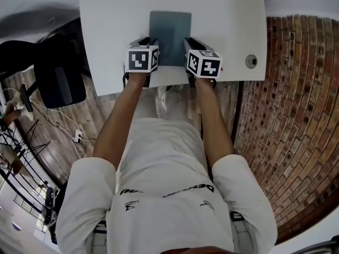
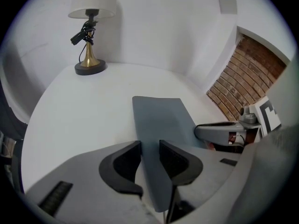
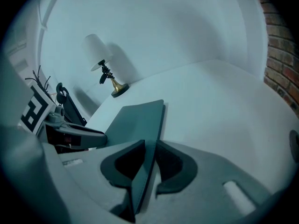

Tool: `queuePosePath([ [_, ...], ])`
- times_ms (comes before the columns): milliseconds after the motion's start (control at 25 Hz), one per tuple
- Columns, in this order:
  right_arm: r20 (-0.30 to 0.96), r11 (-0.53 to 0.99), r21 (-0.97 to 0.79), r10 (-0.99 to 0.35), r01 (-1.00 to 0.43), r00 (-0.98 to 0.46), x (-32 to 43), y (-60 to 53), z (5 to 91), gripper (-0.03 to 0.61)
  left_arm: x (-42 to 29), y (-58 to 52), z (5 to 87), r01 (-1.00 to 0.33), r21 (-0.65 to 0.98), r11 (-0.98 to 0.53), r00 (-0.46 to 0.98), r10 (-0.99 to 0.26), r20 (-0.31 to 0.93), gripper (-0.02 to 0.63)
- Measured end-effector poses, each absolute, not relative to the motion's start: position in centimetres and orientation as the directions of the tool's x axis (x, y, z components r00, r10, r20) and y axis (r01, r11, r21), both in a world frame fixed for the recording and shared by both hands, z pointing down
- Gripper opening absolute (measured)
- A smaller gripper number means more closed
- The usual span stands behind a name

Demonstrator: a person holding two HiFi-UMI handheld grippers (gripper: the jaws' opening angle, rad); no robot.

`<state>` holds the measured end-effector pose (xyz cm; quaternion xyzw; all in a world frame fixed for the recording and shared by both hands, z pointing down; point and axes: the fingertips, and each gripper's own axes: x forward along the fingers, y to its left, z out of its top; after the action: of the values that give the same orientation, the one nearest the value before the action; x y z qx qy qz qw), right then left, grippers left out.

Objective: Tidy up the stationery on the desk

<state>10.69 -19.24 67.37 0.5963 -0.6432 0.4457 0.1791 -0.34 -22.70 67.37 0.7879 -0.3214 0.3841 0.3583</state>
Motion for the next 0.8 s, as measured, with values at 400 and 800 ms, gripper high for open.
queuePosePath([
  [400, 0.760, -0.019, -0.342, -0.594, -0.940, -0.264, 9.2, -18.3, 67.4, 0.060, -2.3, -20.4, 67.4, -0.820, 0.332, -0.466, 0.485, -0.258, 0.836, 0.123],
  [800, 0.770, -0.007, -0.322, -0.584, -0.947, -0.257, 8.6, -18.0, 67.3, 0.058, -3.2, -19.9, 67.2, -0.833, 0.318, -0.453, 0.477, -0.296, 0.828, 0.123],
])
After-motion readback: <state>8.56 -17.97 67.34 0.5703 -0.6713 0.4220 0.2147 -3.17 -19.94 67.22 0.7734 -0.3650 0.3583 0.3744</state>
